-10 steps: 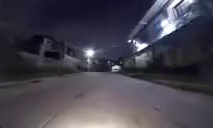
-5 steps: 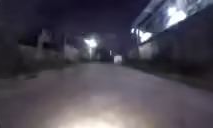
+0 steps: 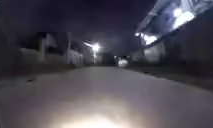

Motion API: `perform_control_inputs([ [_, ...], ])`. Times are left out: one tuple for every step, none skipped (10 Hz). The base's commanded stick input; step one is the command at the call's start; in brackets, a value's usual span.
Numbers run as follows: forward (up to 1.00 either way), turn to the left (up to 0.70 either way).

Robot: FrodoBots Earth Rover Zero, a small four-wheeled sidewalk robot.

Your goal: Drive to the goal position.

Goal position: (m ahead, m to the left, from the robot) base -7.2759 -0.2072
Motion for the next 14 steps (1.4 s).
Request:
perform_control_inputs([
  [1.00, 0.00],
  [1.00, 0.00],
  [1.00, 0.00],
  [1.00, 0.00],
  [1.00, 0.00],
  [1.00, -0.03],
  [1.00, -0.18],
  [1.00, -0.29],
  [1.00, -0.36],
  [1.00, -0.37],
  [1.00, -0.29],
  [1.00, -0.21],
  [1.00, -0.13],
  [1.00, -0.04],
])
